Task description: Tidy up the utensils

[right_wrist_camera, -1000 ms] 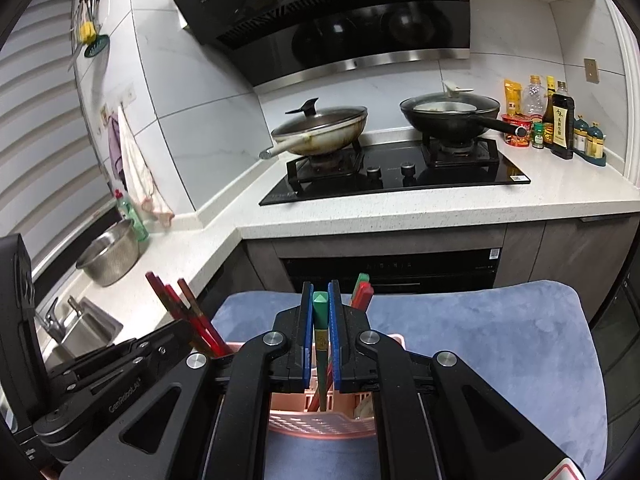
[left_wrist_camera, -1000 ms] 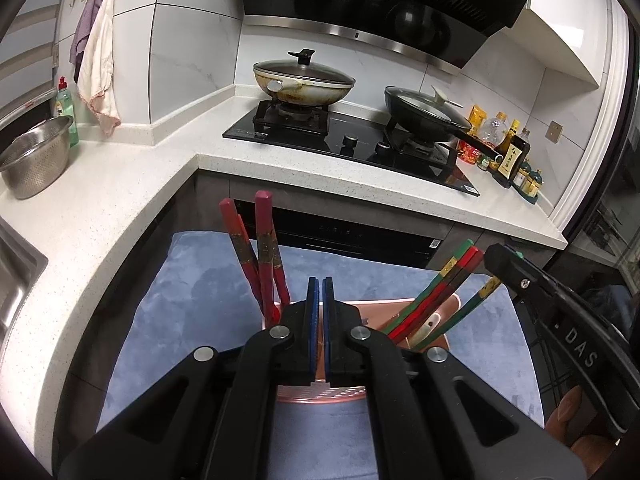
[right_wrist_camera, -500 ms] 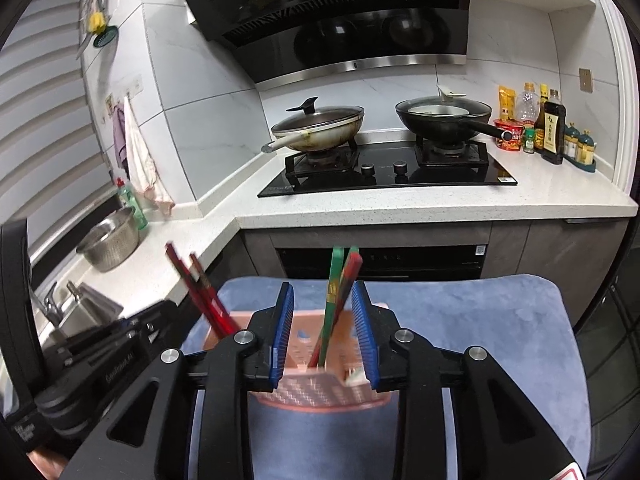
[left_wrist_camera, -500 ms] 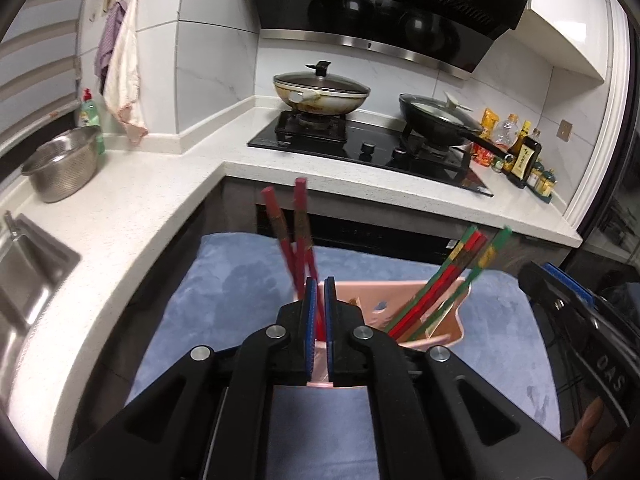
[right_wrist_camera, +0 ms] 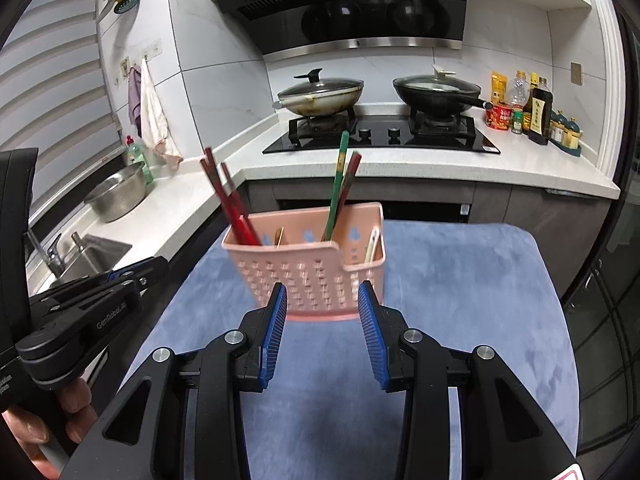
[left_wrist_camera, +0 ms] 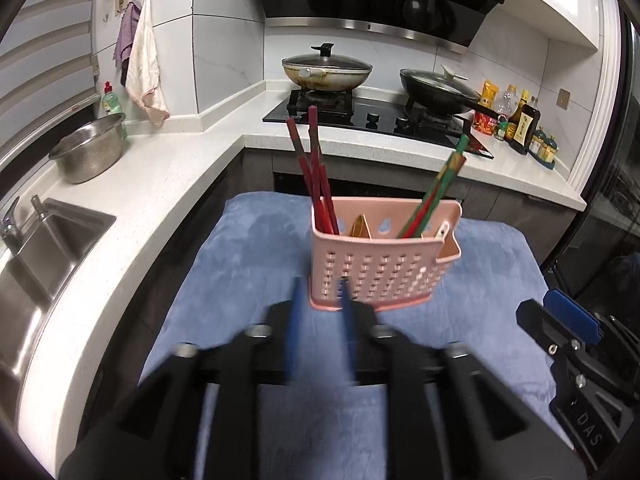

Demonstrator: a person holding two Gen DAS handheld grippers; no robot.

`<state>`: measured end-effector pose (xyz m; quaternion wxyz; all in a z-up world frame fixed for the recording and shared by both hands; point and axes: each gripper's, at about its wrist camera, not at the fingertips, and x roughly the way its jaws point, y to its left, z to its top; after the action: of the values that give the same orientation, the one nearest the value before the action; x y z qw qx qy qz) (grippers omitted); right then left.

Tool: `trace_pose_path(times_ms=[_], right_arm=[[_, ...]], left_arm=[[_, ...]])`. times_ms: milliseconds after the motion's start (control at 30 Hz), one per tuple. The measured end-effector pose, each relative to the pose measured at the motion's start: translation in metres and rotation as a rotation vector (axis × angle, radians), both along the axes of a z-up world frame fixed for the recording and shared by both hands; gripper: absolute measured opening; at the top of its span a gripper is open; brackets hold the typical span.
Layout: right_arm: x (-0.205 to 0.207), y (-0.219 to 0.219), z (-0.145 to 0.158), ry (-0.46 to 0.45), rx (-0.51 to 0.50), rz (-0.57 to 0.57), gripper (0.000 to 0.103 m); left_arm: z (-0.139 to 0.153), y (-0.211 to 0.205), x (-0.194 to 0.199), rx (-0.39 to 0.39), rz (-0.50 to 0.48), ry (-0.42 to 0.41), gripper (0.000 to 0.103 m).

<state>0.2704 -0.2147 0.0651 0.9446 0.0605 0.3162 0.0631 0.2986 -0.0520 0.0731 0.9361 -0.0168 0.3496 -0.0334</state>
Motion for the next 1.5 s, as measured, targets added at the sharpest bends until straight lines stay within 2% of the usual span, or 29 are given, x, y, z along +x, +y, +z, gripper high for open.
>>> trace_pose_path(times_ms=[33,167,300,400,533,633,733,867,1067,1500], right_arm=[[-0.005,0.001,-0.001,0.003,-0.001,0.002,0.039],[-0.024,0.007,-0.005,0.01,-0.003,0.003,0.046],[-0.037,0.013,-0.008,0.02,-0.007,0.009,0.048],[-0.047,0.017,-0.008,0.007,-0.032,0.0,0.051],[-0.055,0.02,-0.01,0.004,-0.047,-0.006,0.062],[-0.062,0.021,-0.013,-0.001,-0.069,-0.016,0.069],[-0.066,0.021,-0.015,0.006,-0.083,-0.019,0.071],[-0.067,0.019,-0.018,0.018,-0.083,-0.022,0.077],[-0.069,0.022,-0.022,0.029,-0.107,-0.01,0.079],[-0.068,0.019,-0.027,0.035,-0.108,-0.052,0.086]], left_arm=[[0.0,0.0,-0.008,0.011,0.005,-0.01,0.035],[-0.002,-0.002,-0.024,0.037,0.004,-0.017,0.035],[-0.004,-0.001,-0.036,0.032,0.003,-0.007,0.035],[-0.008,-0.001,-0.044,0.039,0.012,-0.004,0.046],[-0.012,-0.002,-0.053,0.061,0.016,0.0,0.049],[-0.015,-0.002,-0.058,0.062,0.02,0.006,0.056],[-0.018,0.0,-0.062,0.066,0.032,0.008,0.067],[-0.021,0.002,-0.065,0.073,0.041,0.01,0.075],[-0.026,0.006,-0.068,0.074,0.055,0.012,0.087],[-0.035,0.008,-0.068,0.088,0.062,0.025,0.091]])
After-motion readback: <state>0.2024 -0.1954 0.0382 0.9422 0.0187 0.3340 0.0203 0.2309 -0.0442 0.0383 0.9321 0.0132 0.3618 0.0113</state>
